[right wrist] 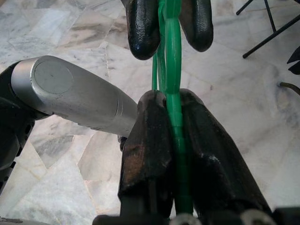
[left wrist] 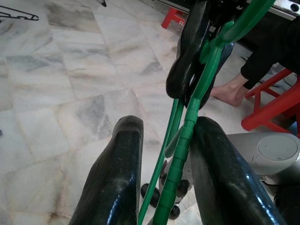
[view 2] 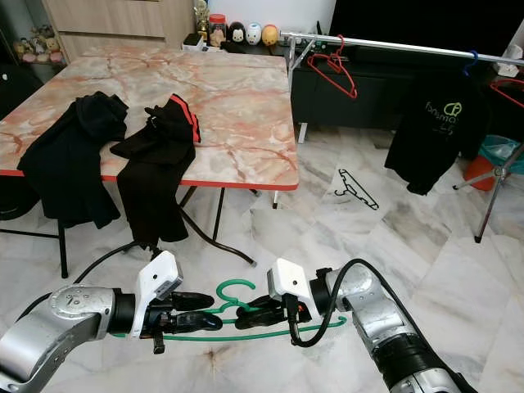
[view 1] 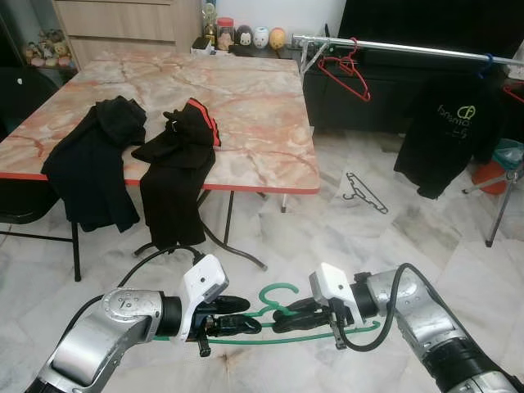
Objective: Hang hanger
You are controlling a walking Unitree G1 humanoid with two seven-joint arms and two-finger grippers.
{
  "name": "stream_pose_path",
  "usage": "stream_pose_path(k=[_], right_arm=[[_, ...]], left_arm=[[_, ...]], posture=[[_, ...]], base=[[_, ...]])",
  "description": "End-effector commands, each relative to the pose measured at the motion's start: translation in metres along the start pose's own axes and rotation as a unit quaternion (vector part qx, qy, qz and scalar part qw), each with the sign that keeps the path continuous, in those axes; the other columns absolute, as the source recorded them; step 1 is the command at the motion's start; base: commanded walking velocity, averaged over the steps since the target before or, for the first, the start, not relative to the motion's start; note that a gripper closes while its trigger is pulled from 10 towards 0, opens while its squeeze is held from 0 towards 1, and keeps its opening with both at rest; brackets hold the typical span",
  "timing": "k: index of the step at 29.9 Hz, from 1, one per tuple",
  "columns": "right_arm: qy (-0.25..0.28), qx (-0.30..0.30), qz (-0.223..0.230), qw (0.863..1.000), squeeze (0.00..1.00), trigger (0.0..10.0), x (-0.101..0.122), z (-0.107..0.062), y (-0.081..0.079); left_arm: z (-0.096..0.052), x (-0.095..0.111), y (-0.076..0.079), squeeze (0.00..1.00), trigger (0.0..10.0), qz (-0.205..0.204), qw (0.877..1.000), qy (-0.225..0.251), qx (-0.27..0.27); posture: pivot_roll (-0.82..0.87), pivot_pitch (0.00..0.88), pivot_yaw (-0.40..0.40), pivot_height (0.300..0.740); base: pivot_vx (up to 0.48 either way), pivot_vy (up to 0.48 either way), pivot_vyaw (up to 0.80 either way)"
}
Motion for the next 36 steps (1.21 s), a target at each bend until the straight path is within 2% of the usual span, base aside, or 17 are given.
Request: stream_pose_path(k=[1,19,20,21,22,36], right_arm=[[0.009,-0.001,-0.019,1.0,0.0,10.0,0.009,-0.001,0.002],[0.013,0.004,-0.02,1.0,0.0,10.0,0.01,-0.001,0.001],[0.012,0.004,-0.02,1.0,0.17,10.0,0.009,-0.001,0.001],[0.012,0.004,-0.02,1.0,0.17,10.0,0.009,-0.001,0.001],[0.012,0.005,-0.02,1.0,0.99,10.0,0.009,-0.001,0.001],[0.031,0.021,-0.004,0.999,1.0,10.0,0.011,-0.005,-0.004]], left_arm=[[0.001,0.002,0.001,0.0,0.0,0.009,1.0,-0.002,-0.003],[0.0,0.006,-0.003,0.0,0.0,0.009,1.0,0.006,0.006],[0.0,0.006,-0.004,0.0,0.0,0.01,1.0,0.006,0.007],[0.0,0.006,-0.004,0.0,0.0,0.01,1.0,0.006,0.007],[-0.001,0.006,-0.004,0.0,0.0,0.01,1.0,0.006,0.008],[-0.004,0.002,-0.009,0.0,0.0,0.017,1.0,0.0,0.016]], posture=[[0.07,0.0,-0.075,0.736],[0.07,0.0,-0.074,0.736],[0.07,0.0,-0.074,0.736],[0.07,0.0,-0.074,0.736],[0.07,0.0,-0.074,0.736],[0.07,0.0,-0.075,0.736]], base=[[0.0,0.0,0.0],[0.0,0.0,0.0],[0.0,0.0,0.0],[0.0,0.0,0.0],[0.0,0.0,0.0],[0.0,0.0,0.0]])
Point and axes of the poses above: a point about 5 cm out from each wrist's last joint towards the gripper, its own z axis pointing out of the wrist towards the gripper, its own x axis along the axis of the wrist's last joint, y = z × x, the point moved 6 cm from there along z, pointing out of the wrist towards the gripper, and after that the axes turned 1 degree about -z, right-handed, at the moved point
